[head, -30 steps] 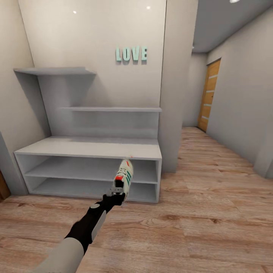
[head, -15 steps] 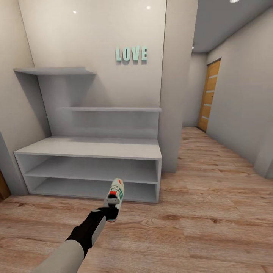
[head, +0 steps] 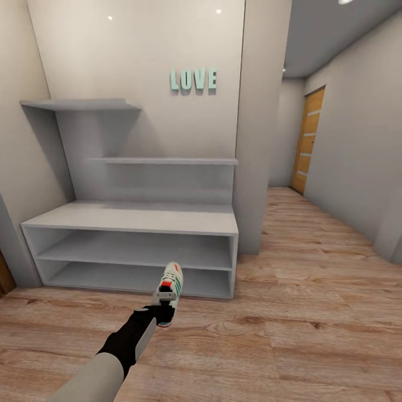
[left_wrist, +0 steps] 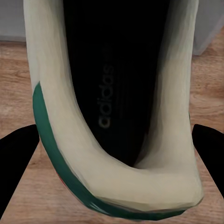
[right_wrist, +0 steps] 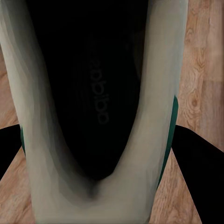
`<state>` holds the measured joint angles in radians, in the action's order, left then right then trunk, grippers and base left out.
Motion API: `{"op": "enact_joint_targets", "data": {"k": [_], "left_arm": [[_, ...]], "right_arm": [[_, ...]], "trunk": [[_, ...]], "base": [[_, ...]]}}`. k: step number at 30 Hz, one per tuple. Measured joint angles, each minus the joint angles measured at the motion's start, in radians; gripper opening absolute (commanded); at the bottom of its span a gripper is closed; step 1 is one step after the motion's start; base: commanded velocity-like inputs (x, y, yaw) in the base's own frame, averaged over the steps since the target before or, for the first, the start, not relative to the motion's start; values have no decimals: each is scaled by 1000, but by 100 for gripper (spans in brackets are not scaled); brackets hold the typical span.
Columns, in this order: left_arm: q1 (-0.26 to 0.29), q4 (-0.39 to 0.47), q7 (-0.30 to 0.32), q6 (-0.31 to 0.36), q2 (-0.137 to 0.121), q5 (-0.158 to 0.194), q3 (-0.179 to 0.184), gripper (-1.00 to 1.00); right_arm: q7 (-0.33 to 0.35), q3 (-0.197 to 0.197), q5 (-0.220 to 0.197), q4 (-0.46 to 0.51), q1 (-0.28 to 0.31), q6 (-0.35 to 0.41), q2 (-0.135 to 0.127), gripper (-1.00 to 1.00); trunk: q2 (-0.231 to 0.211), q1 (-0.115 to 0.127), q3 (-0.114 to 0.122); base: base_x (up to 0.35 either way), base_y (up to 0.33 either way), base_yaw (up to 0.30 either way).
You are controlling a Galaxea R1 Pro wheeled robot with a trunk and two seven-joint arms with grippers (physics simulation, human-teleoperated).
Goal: Pick up the two gym shoes and the two sandals from the corridor floor and place them onto the hallstand (shoe rack) in the corridor, making sure they are on the rack and not on the floor. Arrange them so the two gym shoes are next to each other and the two sandals are next to each other.
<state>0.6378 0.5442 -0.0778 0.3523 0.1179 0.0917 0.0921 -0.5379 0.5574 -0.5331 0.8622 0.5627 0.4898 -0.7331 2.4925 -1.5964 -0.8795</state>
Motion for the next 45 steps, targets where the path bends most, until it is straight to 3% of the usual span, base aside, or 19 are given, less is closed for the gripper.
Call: {"op": "enact_joint_targets", "data": {"k": [28, 45], "left_arm": [[-2, 5, 0, -28, 0, -2, 1, -100], [-2, 5, 0, -28, 0, -2, 1, -100]], "right_arm": [[-3, -3, 6, 2, 0, 0, 6, -100], [-5, -3, 5, 2, 0, 1, 6, -100]], "trunk": [[0, 0, 0], [0, 0, 0]], "base": [[12, -3, 0], [199, -203, 0]]}}
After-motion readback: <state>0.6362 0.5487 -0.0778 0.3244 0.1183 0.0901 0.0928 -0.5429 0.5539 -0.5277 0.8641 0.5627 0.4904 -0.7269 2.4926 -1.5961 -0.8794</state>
